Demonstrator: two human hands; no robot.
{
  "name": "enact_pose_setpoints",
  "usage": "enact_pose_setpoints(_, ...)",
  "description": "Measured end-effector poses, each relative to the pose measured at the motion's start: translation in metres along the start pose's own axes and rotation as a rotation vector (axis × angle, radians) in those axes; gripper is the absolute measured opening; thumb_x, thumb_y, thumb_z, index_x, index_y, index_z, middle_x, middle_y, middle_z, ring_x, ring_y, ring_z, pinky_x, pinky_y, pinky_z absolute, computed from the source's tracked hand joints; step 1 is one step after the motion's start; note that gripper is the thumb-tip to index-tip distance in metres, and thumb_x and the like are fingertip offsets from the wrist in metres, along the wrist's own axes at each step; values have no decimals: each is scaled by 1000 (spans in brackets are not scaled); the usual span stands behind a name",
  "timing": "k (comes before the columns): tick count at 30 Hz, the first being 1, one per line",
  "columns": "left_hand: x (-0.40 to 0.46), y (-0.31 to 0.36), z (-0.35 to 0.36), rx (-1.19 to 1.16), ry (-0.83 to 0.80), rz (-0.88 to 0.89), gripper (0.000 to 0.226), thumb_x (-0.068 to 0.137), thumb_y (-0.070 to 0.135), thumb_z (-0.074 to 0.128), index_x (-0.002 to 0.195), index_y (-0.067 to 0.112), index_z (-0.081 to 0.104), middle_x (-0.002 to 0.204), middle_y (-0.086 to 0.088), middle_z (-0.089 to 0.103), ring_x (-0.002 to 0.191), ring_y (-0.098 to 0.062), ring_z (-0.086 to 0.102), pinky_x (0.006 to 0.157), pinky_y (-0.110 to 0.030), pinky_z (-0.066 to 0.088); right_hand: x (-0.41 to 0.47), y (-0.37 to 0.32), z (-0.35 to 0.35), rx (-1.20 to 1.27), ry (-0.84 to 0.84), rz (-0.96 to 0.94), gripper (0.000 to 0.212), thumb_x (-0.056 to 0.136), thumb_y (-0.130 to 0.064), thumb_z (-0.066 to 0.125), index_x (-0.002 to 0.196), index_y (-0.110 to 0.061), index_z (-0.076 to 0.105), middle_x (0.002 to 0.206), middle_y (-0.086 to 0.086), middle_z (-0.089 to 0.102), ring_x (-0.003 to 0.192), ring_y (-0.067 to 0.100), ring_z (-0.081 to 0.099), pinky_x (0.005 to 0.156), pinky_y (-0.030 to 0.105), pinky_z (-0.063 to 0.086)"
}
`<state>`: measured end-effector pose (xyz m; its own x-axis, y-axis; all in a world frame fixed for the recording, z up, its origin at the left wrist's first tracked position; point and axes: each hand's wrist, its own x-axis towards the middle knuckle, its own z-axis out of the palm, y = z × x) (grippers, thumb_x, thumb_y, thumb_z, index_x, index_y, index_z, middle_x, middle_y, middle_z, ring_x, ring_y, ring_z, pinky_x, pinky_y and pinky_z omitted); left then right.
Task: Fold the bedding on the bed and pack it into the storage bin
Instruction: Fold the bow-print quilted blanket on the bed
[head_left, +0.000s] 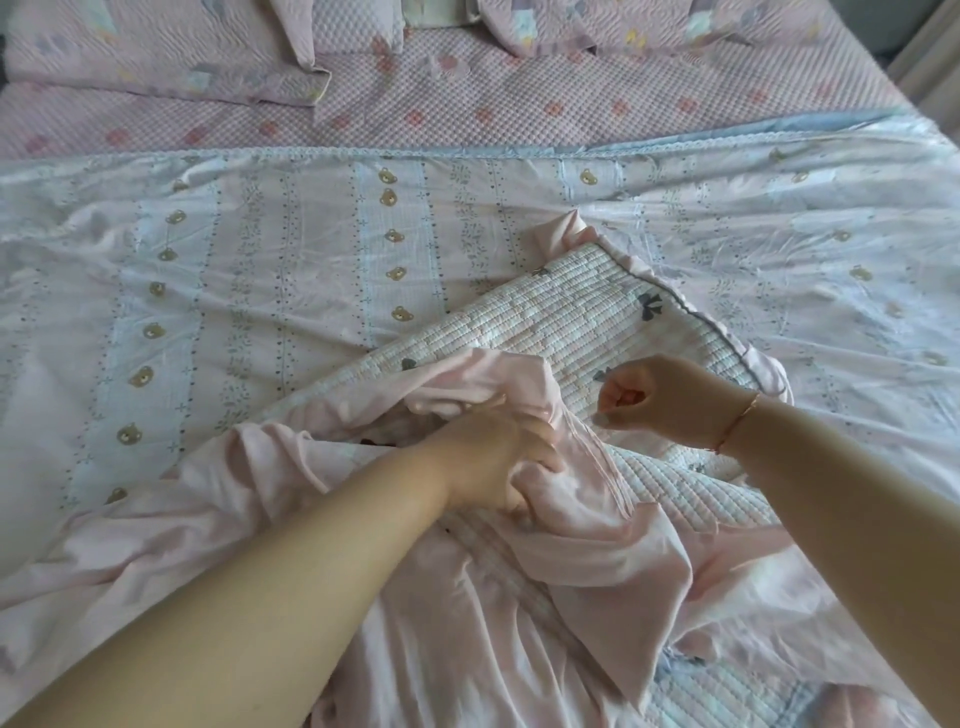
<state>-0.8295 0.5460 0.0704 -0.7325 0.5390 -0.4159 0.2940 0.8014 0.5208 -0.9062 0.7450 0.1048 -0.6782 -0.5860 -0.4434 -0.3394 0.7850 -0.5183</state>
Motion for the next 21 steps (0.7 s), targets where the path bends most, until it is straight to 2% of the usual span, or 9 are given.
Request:
enact_pose_setpoints(2,6,-3,1,-61,115,-42,11,82,14,64,88,20,71,106,5,68,116,-12,51,109,-21,23,-5,4,-4,75,-34,-17,11,82,-33,69,77,-28,61,76,-12,63,69,0,57,68,11,44)
enact_pose_setpoints(5,13,-6,-7,-341,259,-193,28,85,12,65,63,29,64,70,16,64,72,-9,60,62,-12,38,-13,11,-7,194,-55,-39,35,68,-56,65,91,-30,63,92,-10,66,87,5,63,82,18,48)
enact_pose_setpoints(7,22,-8,-16,-529,350,-216,34,80,22,76,52,31,58,57,22,57,58,-1,52,56,-11,37,-15,13,-12,252,-17,-68,57,58,-75,58,97,-33,60,96,-9,64,90,3,61,81,16,46)
enact_pose_setpoints(9,30,-8,-25,-716,453,-240,24,72,32,83,59,23,65,60,14,61,59,-7,54,57,-26,45,-16,14,-16,266,28,-81,73,50,-87,58,102,-36,56,100,-9,63,93,4,60,83,18,47)
enact_pose_setpoints(11,38,-8,-33,-817,567,-300,25,70,34,84,71,12,72,66,0,66,60,-13,56,57,-30,47,-19,11,-24,204,17,-42,74,55,-79,66,111,-33,52,105,-8,61,97,10,59,89,26,47)
enact_pose_setpoints(13,45,-9,-40,-820,630,-342,33,71,35,83,80,5,73,70,-4,67,62,-13,55,58,-26,46,-16,8,-32,17,34,-8,62,64,-59,76,111,-25,54,102,-8,60,92,15,57,85,28,46)
enact_pose_setpoints(16,48,-11,-48,-804,673,-356,35,76,40,79,84,6,73,76,-6,71,65,-12,58,59,-26,47,3,10,-50,-243,154,5,27,74,-39,76,78,-18,58,72,-5,56,73,18,52,63,26,39)
enact_pose_setpoints(19,41,-17,-49,-899,638,-315,36,81,43,72,99,13,70,90,5,72,79,-7,65,57,-17,51,34,19,-77,-254,200,64,15,79,-28,72,74,-18,61,66,-5,55,72,19,52,66,26,37)
enact_pose_setpoints(21,32,-27,-45,-794,534,-288,46,76,44,76,113,20,63,104,14,66,93,-1,62,69,-13,50,53,22,-90,-264,205,74,9,80,-28,71,79,-21,66,70,-5,58,77,19,54,70,27,42)
